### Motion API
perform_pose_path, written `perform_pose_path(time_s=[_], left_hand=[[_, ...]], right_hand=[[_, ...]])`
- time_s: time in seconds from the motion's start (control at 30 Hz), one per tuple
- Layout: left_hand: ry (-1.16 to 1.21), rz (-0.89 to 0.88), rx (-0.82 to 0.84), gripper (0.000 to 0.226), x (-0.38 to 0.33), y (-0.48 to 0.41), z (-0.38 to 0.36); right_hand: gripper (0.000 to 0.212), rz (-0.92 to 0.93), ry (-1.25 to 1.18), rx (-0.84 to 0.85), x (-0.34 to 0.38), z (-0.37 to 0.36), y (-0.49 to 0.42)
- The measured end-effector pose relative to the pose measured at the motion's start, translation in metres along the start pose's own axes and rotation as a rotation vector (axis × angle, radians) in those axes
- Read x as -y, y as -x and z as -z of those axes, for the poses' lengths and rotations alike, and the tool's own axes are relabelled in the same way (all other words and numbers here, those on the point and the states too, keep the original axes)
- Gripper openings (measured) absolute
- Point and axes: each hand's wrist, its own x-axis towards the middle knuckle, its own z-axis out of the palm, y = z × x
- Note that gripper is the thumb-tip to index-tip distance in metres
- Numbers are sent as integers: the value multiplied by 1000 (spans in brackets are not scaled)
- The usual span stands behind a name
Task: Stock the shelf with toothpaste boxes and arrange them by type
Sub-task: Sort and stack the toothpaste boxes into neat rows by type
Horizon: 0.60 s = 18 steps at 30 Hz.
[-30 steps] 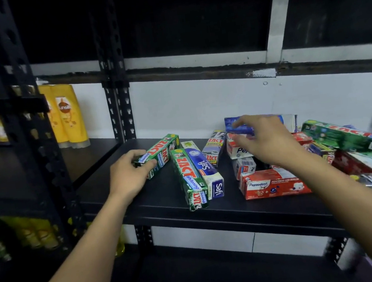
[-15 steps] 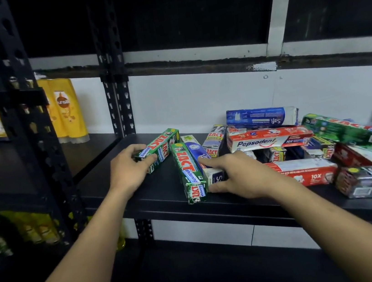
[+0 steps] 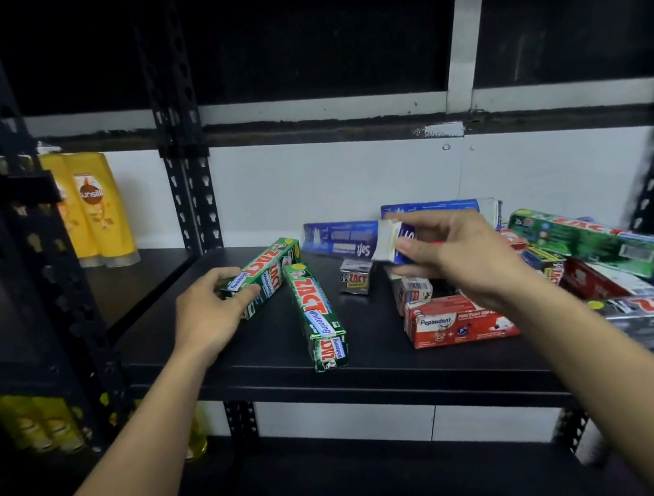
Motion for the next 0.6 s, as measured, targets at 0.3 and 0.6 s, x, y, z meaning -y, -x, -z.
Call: perform_pose_path(time_s=[0.3,0.6], left_hand=[[-11,-8,6,29,-1,1,1],[-3,6,7,29,-2,2,1]], right_hand=[[31,-53,-196,-94,22,62,-27],[24,164,786,-295,-12,83,-57]])
